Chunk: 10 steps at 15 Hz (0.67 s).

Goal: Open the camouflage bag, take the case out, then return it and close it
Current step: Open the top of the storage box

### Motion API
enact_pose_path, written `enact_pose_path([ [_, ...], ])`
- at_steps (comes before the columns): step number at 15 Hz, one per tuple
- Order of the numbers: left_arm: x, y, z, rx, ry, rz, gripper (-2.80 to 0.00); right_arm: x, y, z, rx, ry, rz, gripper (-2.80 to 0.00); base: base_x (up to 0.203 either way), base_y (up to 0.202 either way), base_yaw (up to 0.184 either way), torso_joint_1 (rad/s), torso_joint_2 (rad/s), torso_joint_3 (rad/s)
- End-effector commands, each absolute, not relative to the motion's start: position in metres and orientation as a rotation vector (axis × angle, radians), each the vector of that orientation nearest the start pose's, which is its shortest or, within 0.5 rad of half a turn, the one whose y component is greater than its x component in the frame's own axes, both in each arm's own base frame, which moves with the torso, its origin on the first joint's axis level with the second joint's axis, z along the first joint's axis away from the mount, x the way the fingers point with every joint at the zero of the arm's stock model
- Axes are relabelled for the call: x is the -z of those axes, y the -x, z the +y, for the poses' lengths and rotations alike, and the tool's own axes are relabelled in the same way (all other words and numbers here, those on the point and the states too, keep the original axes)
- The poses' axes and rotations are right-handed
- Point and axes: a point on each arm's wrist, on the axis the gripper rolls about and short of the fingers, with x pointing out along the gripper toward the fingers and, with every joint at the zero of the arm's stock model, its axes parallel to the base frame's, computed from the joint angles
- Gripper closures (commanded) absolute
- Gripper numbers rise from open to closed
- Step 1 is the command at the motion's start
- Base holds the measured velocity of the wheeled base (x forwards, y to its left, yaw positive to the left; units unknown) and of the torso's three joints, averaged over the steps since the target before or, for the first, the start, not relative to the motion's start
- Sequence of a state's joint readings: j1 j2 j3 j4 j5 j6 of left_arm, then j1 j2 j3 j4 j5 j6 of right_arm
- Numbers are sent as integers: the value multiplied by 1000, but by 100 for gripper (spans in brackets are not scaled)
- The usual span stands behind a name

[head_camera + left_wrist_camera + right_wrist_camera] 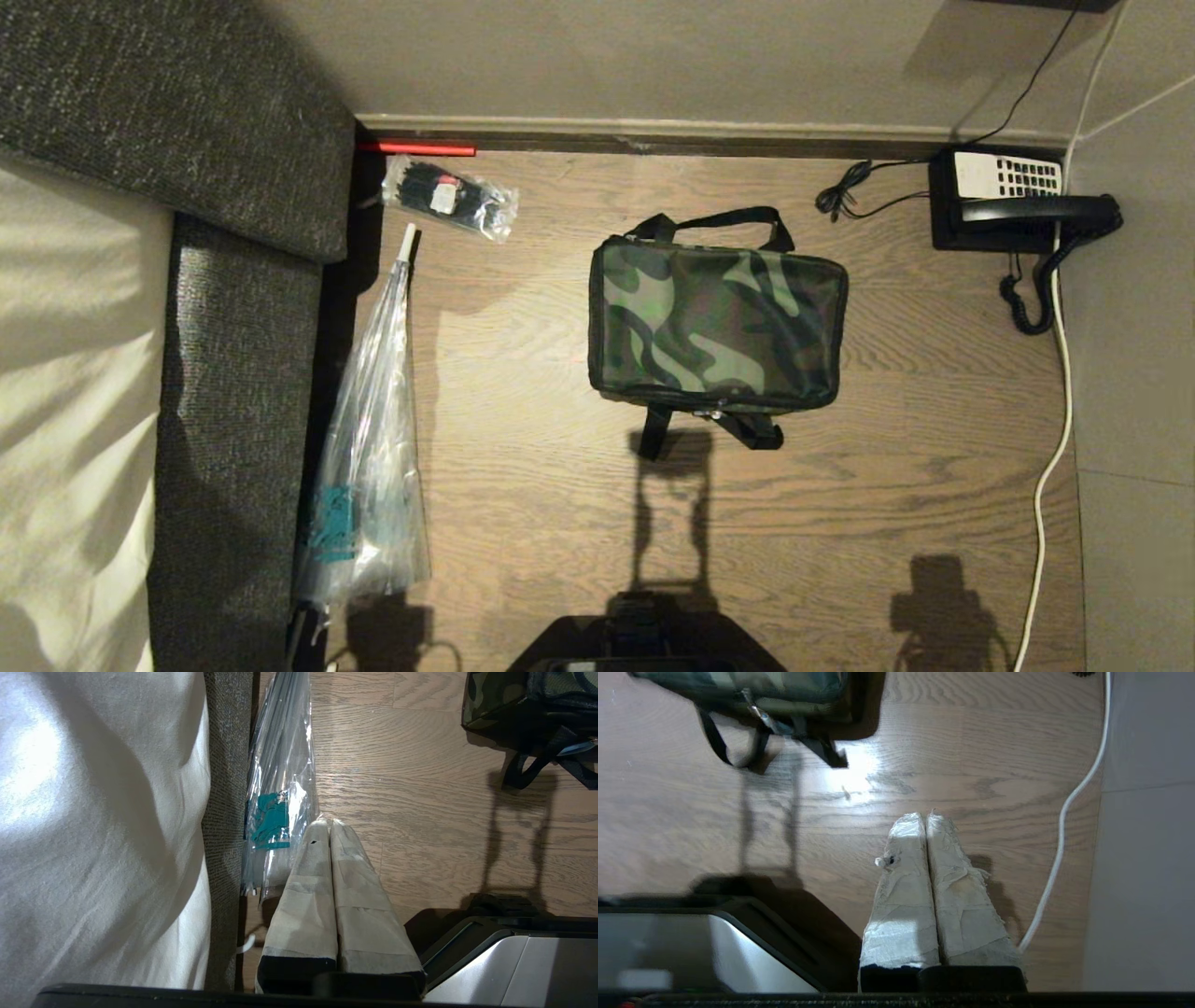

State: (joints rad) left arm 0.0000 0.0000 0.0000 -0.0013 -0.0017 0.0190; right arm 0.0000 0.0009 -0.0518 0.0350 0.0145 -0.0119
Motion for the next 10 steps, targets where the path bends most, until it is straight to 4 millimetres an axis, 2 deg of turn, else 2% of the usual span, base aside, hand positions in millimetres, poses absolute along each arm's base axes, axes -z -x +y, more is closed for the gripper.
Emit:
enact_pose_path([
  [1,-76,23,0,2,-18,-2,0,-105,37,1,-32,-4,-35,0,0,0,0,0,0,0],
  [4,-76,23,0,2,-19,-2,0,-168,91,3,-152,-42,-94,0,0,0,0,0,0,0],
  [5,-76,23,0,2,-16,-2,0,-184,101,4,-188,-63,-86,0,0,0,0,0,0,0],
  [6,-76,23,0,2,-18,-2,0,-198,99,4,-208,-91,-63,0,0,0,0,0,0,0],
  [7,-76,23,0,2,-18,-2,0,-211,83,4,-234,-120,10,0,0,0,0,0,0,0],
  [8,-76,23,0,2,-18,-2,0,-224,57,4,-261,-138,128,0,0,0,0,0,0,0],
  [10,-76,23,0,2,-18,-2,0,-232,-9,6,-287,-167,405,0,0,0,0,0,0,0],
])
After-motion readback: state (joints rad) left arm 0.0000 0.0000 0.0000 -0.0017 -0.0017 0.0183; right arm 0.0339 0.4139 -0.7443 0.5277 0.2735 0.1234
